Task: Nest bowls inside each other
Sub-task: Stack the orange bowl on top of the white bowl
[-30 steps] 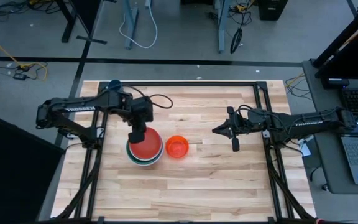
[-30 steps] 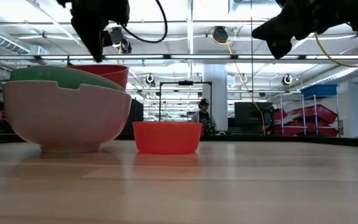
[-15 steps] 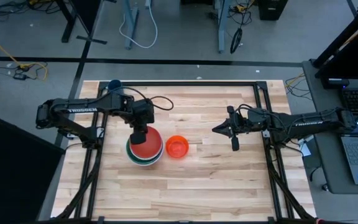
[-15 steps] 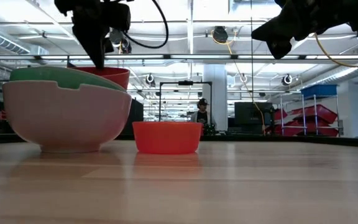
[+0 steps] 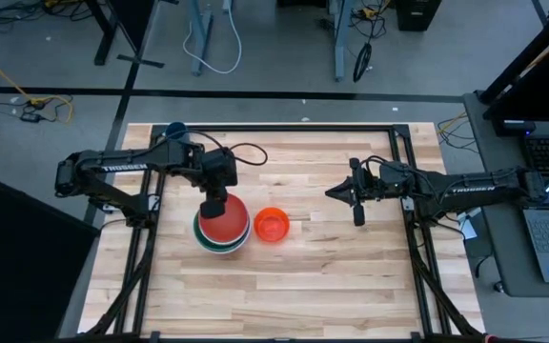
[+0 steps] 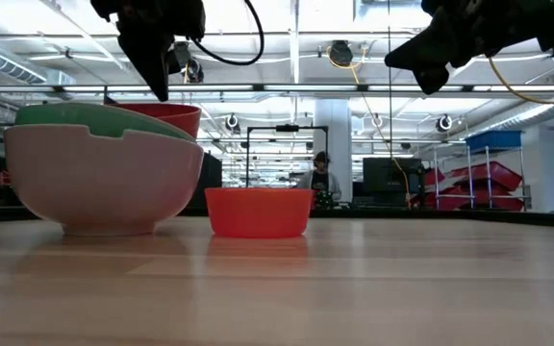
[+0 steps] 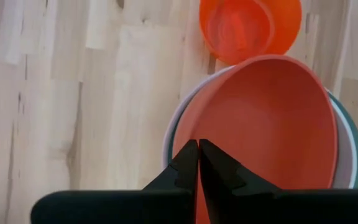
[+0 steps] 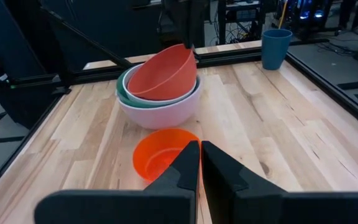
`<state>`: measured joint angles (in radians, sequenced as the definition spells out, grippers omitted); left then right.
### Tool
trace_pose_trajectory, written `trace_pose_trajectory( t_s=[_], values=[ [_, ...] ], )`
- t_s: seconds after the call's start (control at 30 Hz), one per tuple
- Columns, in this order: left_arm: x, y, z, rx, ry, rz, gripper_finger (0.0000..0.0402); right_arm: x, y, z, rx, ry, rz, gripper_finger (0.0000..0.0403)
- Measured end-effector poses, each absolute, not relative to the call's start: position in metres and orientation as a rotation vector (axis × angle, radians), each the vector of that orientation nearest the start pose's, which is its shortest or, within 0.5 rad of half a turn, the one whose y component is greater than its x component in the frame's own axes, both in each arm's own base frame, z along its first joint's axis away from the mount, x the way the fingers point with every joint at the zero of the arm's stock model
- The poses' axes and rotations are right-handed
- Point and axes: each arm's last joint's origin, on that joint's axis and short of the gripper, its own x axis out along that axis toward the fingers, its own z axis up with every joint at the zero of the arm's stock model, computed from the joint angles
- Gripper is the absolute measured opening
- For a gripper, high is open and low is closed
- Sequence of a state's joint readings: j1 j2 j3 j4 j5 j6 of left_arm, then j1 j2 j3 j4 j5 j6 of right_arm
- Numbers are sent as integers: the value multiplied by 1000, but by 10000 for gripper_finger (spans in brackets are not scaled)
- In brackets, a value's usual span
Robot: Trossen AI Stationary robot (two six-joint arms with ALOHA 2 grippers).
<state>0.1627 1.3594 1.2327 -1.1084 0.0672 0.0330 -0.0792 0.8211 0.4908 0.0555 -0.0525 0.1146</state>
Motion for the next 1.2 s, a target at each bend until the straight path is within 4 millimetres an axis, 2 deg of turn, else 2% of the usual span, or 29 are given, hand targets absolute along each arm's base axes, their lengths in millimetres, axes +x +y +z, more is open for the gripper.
trace_pose_trajectory(
  t_s=[0.3,0.57,0.83,1.2],
  values=[
    [242,48,299,-111,1227,85,0,184,-13,248,132,272,-42,0],
    [243,48,298,-119,1226,80,0,184,-13,248,134,272,-42,0],
    [239,45,278,-158,1281,80,0,184,-13,248,136,272,-42,0],
    [243,48,266,-144,1234,88,0,184,-13,247,136,276,-43,0]
  ],
)
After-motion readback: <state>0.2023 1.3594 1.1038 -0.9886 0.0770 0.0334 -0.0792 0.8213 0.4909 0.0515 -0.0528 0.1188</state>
